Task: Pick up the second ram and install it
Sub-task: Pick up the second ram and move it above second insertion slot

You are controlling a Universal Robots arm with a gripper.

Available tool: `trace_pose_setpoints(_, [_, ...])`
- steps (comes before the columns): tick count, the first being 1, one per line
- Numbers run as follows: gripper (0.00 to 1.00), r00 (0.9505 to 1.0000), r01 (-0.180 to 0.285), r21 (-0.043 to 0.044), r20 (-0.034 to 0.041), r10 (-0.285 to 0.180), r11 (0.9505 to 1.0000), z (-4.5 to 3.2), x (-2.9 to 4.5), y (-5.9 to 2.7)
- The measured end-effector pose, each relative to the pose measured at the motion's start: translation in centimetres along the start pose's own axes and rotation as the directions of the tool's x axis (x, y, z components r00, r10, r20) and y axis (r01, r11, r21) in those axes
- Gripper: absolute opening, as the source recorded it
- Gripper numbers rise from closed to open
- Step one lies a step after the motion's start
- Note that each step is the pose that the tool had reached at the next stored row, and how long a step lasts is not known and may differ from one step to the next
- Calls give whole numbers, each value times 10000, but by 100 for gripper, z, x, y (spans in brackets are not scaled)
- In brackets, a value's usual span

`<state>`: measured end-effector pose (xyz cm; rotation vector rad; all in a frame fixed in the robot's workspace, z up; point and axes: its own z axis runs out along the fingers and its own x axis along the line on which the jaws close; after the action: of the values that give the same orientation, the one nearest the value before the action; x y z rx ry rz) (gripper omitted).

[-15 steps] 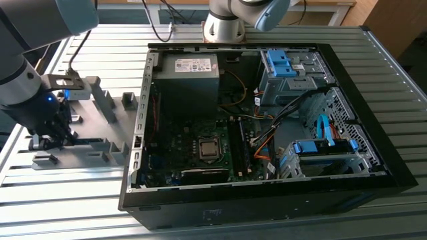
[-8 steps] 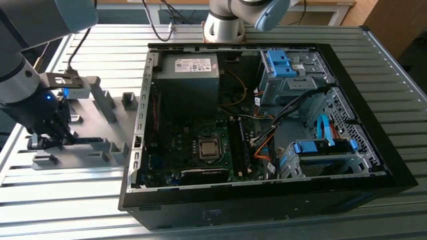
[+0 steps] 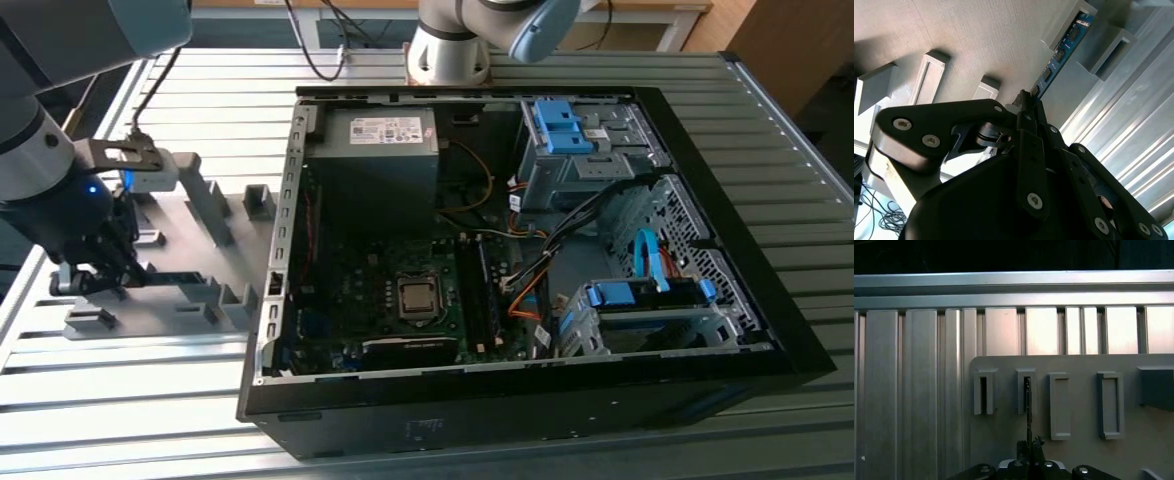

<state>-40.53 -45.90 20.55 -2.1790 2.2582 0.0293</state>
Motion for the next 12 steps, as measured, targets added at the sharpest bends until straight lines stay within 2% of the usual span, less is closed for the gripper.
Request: trace_pose_setpoints(12, [14, 10000, 0, 0, 0, 0, 10000, -70, -1, 1])
